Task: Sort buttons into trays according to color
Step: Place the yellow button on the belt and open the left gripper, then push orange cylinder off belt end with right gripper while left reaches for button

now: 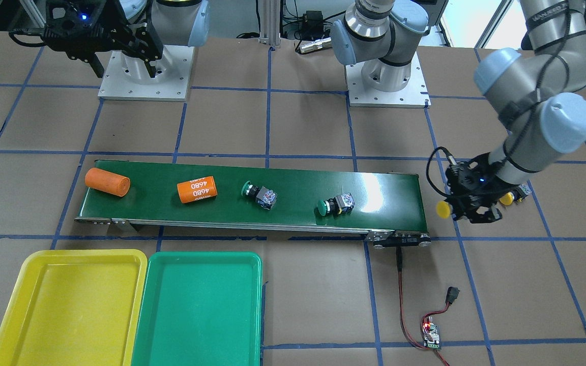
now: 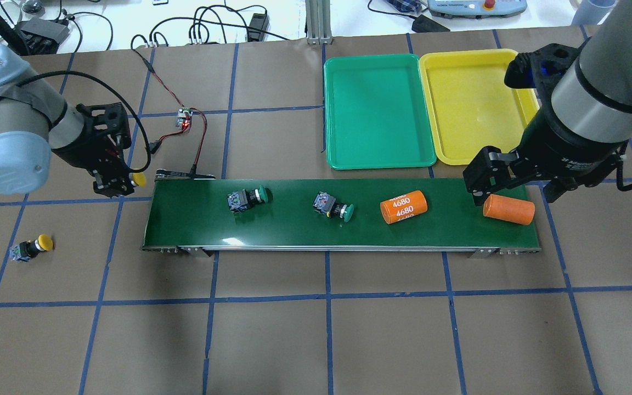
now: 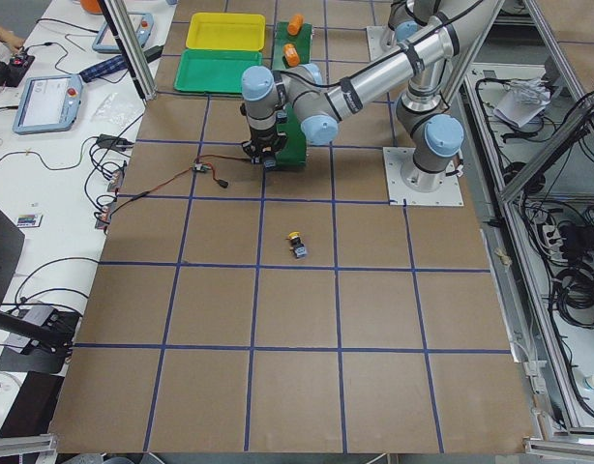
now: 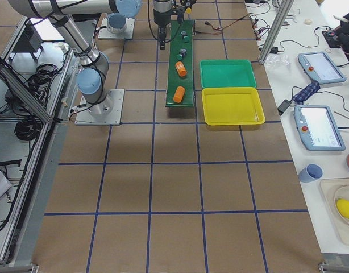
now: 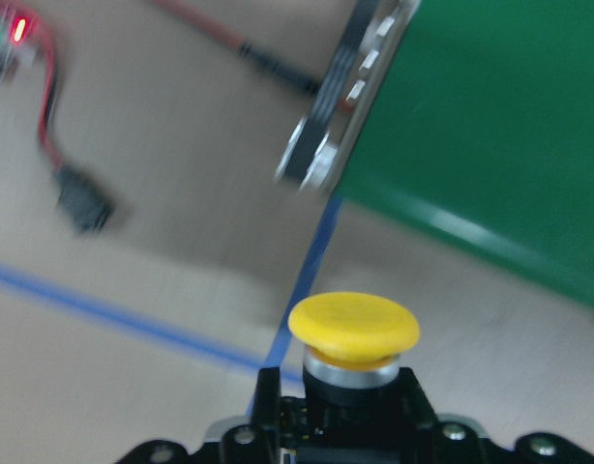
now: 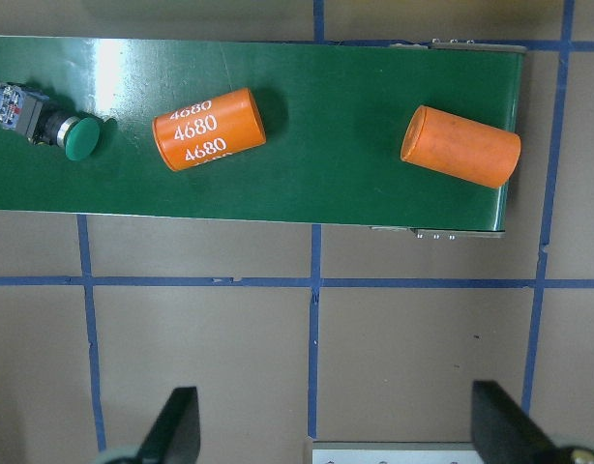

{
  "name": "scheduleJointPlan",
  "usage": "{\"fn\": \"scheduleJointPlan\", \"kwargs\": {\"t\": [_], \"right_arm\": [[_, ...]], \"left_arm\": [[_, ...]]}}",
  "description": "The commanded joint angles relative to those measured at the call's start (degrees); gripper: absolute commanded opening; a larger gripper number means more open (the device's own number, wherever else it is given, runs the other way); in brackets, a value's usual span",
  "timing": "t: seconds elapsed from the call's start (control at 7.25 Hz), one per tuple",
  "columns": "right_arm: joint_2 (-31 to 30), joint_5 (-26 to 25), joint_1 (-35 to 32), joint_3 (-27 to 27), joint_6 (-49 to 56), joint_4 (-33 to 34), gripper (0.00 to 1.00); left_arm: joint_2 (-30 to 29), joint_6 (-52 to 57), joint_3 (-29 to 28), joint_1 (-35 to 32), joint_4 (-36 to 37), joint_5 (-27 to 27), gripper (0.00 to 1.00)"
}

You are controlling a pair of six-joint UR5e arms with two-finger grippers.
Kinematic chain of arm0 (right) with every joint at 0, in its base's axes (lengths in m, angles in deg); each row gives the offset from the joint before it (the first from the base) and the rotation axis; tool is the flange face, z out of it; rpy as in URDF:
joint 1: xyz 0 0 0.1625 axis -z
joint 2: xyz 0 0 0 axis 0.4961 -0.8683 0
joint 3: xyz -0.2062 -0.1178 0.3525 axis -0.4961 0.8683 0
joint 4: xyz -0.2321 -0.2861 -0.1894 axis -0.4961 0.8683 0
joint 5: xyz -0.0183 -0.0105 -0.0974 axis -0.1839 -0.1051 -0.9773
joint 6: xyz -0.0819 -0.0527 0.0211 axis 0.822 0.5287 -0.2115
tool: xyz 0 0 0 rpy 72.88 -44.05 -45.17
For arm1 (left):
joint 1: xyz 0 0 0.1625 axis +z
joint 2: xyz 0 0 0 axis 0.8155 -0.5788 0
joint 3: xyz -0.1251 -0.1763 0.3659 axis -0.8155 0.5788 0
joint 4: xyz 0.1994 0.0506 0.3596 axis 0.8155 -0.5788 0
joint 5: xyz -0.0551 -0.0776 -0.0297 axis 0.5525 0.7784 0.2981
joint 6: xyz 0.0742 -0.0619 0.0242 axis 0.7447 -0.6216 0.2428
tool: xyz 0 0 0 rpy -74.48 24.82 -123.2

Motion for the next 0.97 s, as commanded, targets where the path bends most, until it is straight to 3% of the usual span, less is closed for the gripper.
{"fn": "scheduleJointPlan", "kwargs": {"t": [0.0,0.14,0.28,0.41,0.55,0.69,0.83], "right_arm": [[0.0,0.2,0.0,-0.1,0.0,0.6,1.00],[0.1,0.2,0.0,-0.1,0.0,0.6,1.00],[0.4,-0.4,0.0,-0.3,-1.1,0.3,1.00],[0.4,-0.6,0.0,-0.3,-1.2,0.7,1.00],[0.5,-0.5,0.0,-0.3,-3.6,0.9,1.00],[0.5,-0.7,0.0,-0.3,-16.3,0.9,1.00],[1.5,-0.6,-0.1,-0.4,-27.1,1.0,1.00]], "left_arm": [[1.6,-4.9,5.7,-6.4,6.4,0.0,0.00],[1.2,-8.2,5.6,-9.7,7.0,-0.5,0.00],[0.8,-10.3,6.2,-11.4,9.8,-0.5,0.20],[0.4,-11.1,6.5,-11.6,10.9,-0.4,0.99],[1.2,-10.3,6.2,-11.5,11.0,-0.6,1.00],[2.1,-5.0,5.1,-8.7,11.0,-0.3,1.00],[2.4,0.2,2.4,-0.5,10.2,-0.8,1.00]]}}
